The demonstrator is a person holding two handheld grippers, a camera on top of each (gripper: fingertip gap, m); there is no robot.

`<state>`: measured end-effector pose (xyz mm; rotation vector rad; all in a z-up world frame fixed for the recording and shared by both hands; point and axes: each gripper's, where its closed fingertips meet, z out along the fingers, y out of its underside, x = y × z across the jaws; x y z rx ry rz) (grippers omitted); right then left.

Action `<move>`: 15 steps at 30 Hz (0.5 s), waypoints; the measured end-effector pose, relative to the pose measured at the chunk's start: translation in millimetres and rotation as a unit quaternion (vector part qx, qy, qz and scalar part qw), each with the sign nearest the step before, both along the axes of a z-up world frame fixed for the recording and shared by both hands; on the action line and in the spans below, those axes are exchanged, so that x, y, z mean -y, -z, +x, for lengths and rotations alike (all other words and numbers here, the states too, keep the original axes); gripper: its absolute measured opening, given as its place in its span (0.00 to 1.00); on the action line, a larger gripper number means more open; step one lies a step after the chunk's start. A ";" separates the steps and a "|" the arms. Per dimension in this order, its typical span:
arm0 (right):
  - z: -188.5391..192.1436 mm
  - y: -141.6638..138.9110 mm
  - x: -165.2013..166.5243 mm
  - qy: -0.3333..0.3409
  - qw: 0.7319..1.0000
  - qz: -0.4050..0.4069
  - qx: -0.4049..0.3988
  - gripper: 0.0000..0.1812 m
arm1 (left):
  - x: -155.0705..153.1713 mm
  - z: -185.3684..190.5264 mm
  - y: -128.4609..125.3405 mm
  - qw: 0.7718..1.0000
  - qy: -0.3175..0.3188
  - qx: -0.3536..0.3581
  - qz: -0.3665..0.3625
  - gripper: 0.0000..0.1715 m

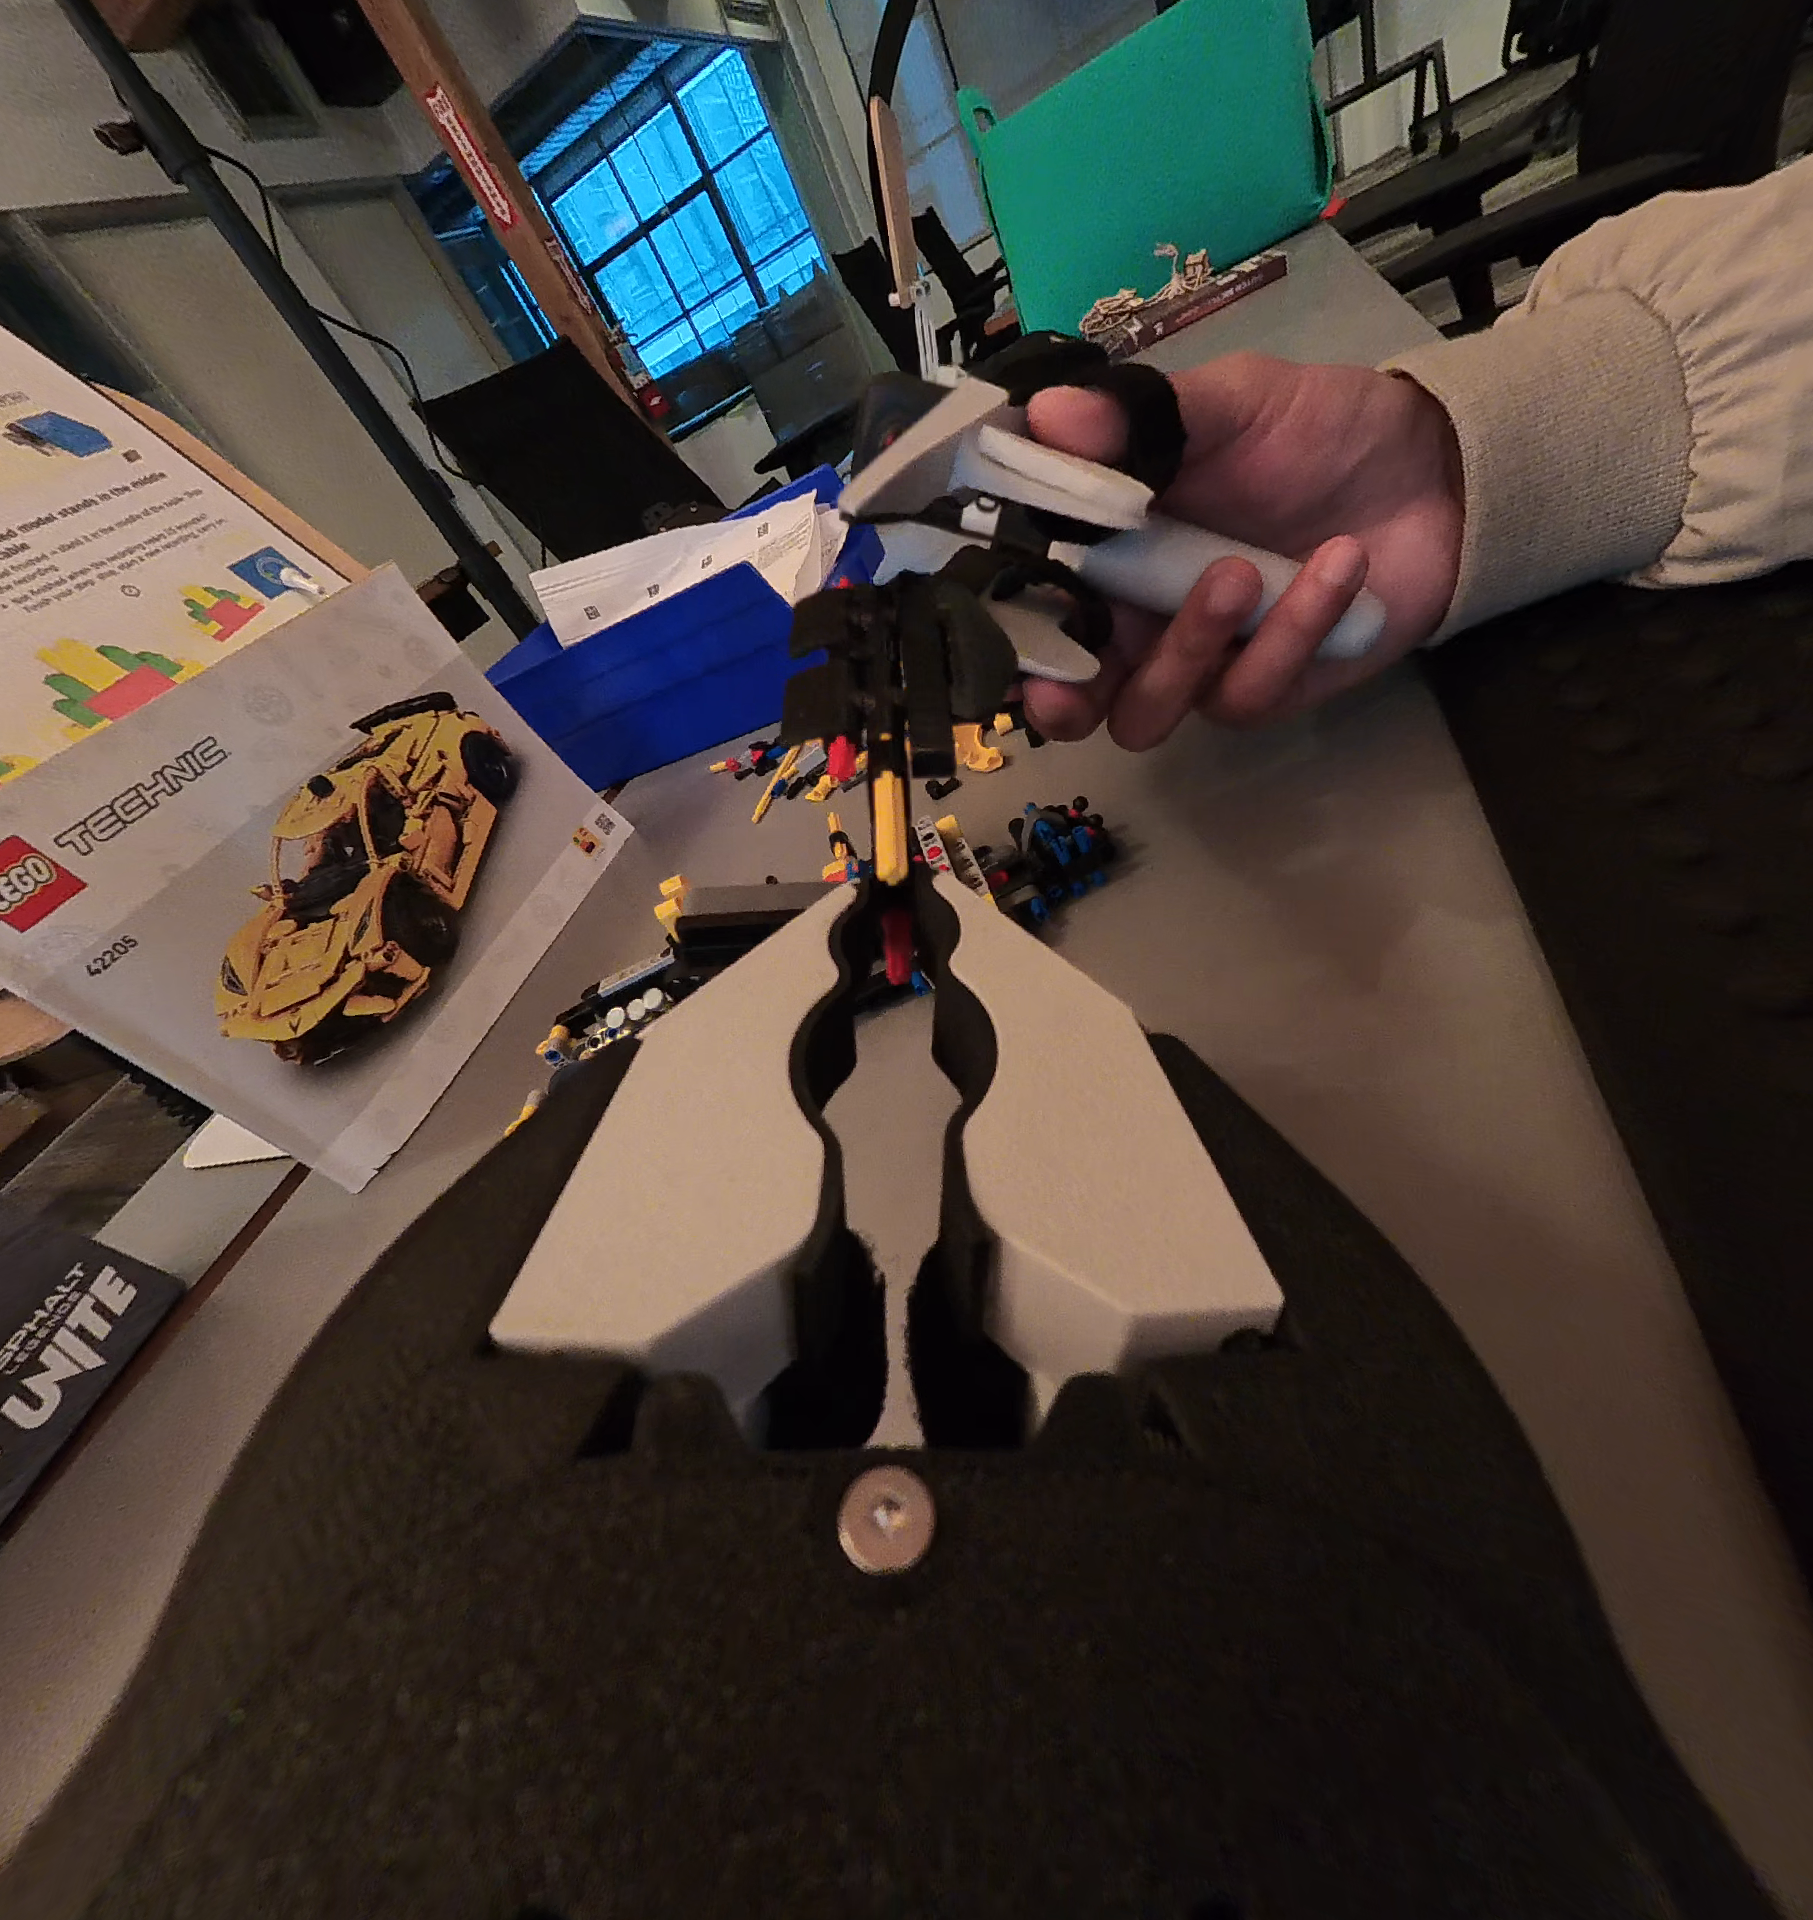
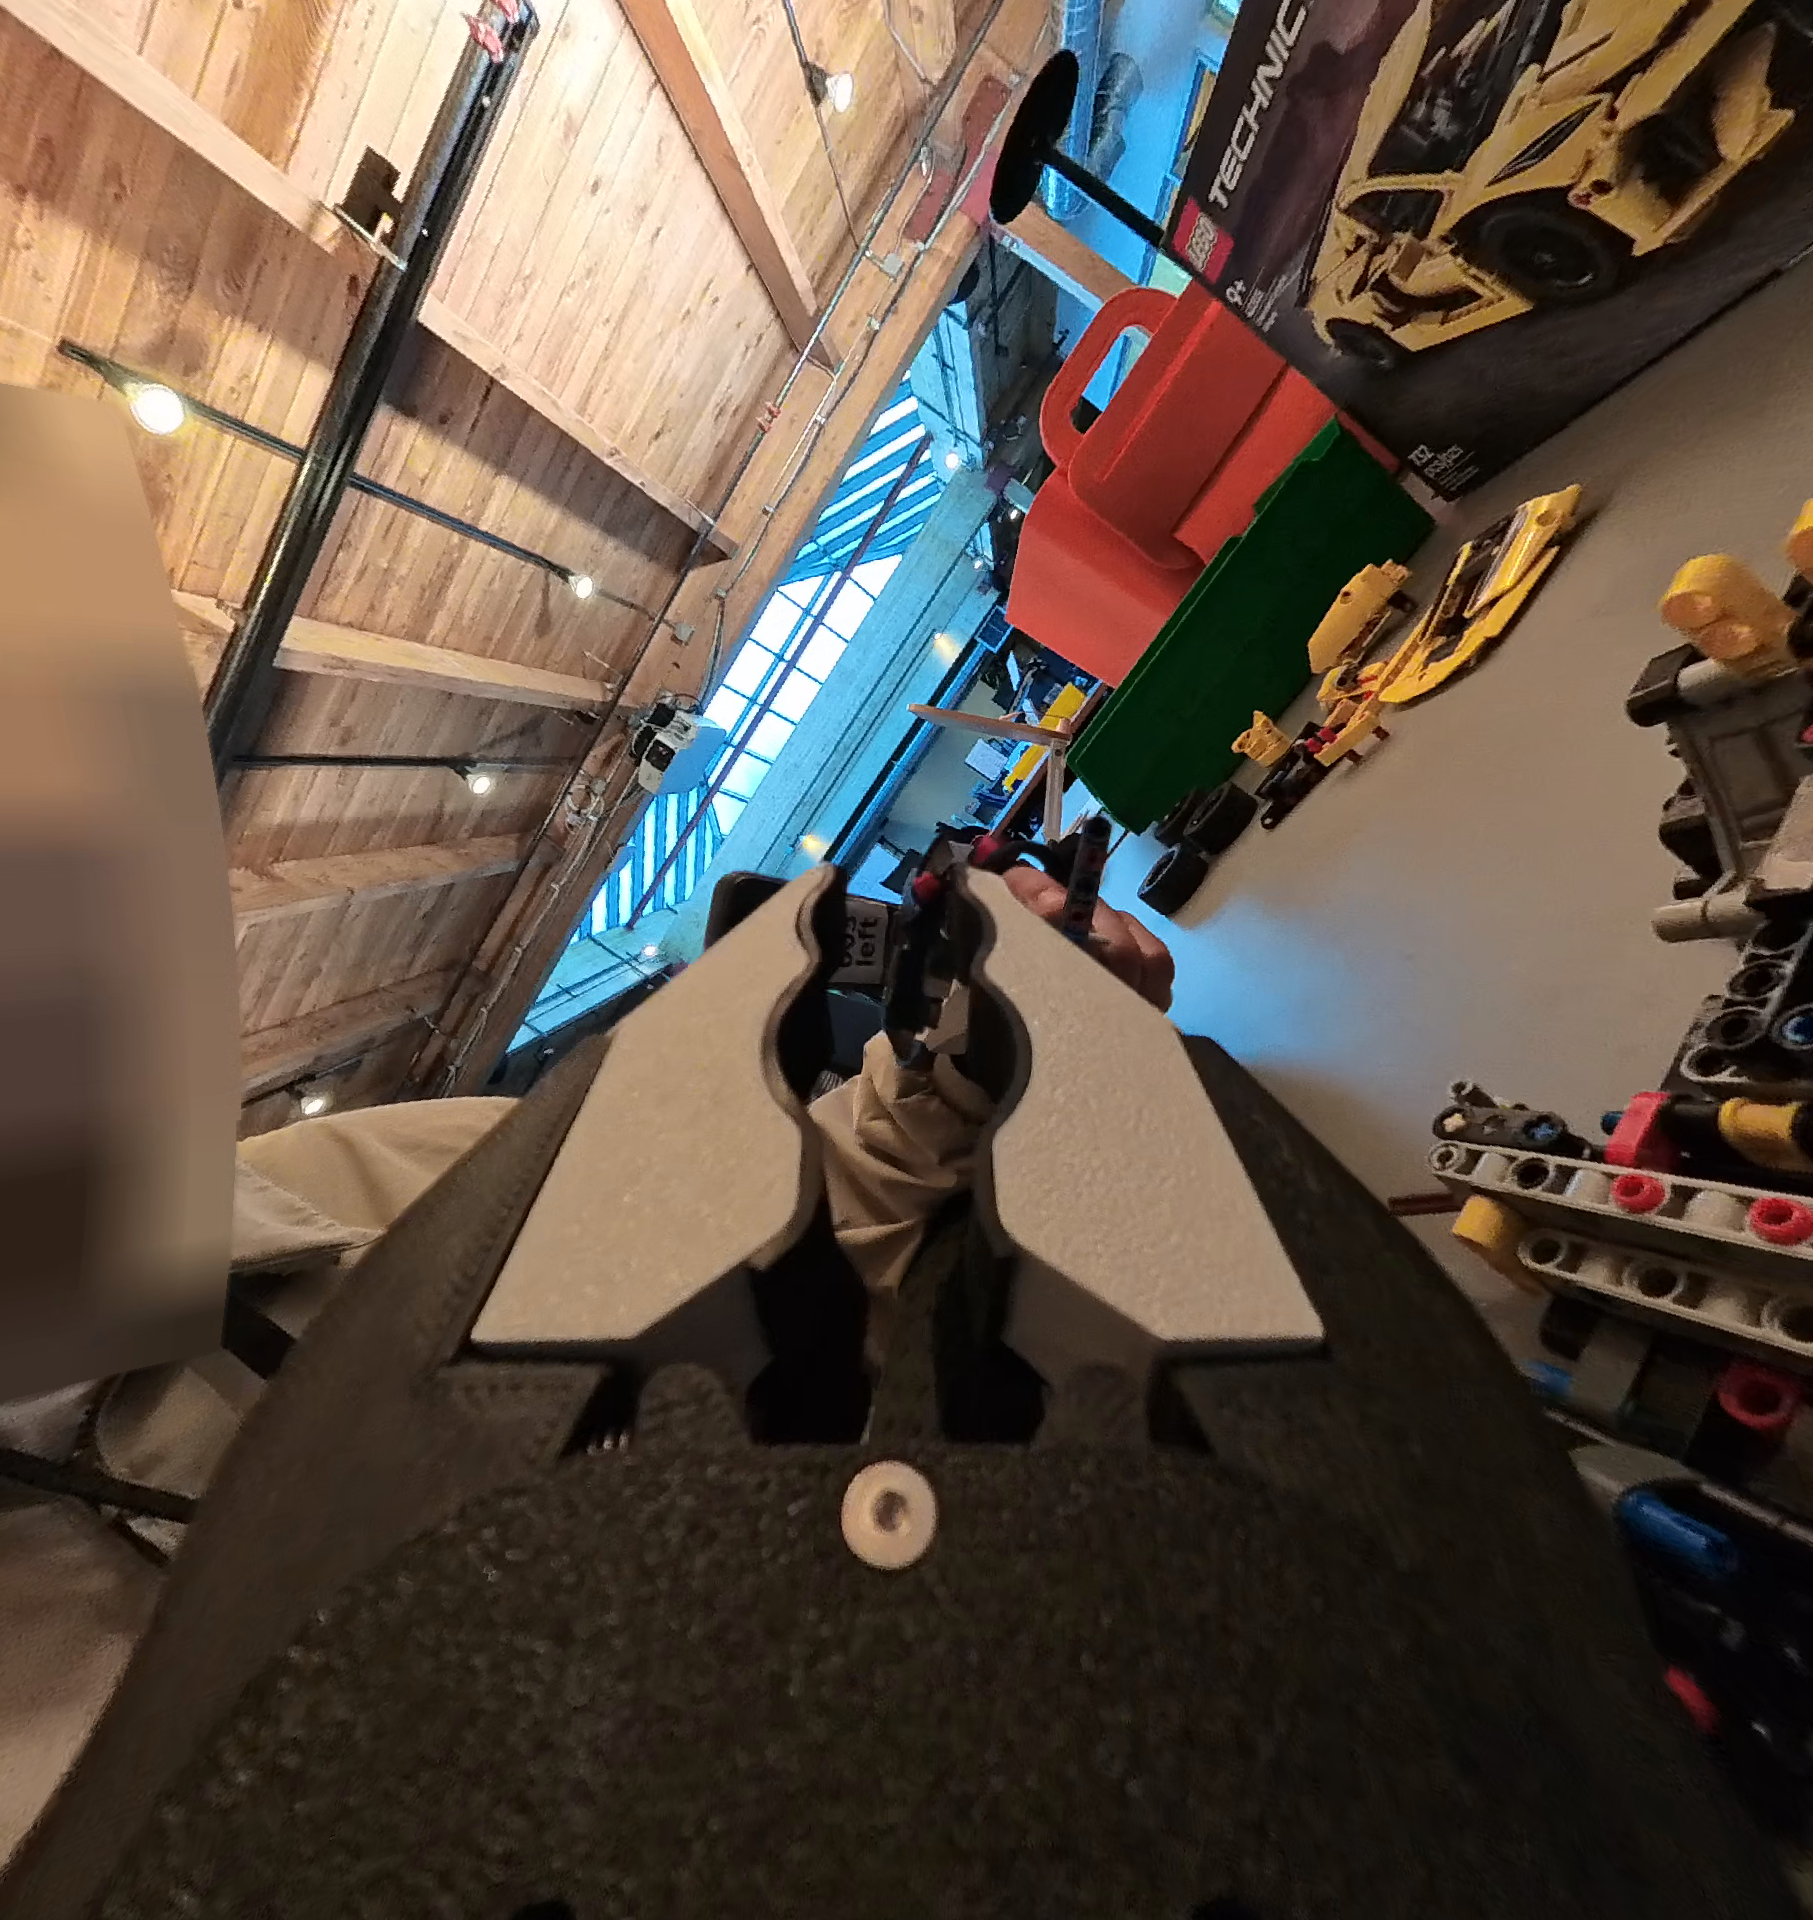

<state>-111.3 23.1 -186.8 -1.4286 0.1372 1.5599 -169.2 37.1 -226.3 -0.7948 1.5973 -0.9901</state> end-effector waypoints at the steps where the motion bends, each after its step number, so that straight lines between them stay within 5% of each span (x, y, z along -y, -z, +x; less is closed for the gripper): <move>1: 0.2 1.6 -0.7 0.003 1.000 -0.003 0.005 0.09 | -0.2 0.2 0.4 1.000 -0.002 -0.001 0.002 0.04; 10: 1.4 12.6 -2.3 0.032 0.996 -0.006 0.085 0.02 | 0.5 2.7 9.4 1.000 -0.011 -0.027 0.004 0.04; 12: 2.7 17.8 -3.5 0.059 0.987 0.014 0.151 0.01 | 1.6 3.2 18.8 0.994 -0.008 -0.081 -0.069 0.05; 15: 1.6 10.7 -2.9 0.117 0.954 0.100 0.257 0.01 | 3.8 1.3 6.2 0.966 0.035 -0.111 -0.231 0.23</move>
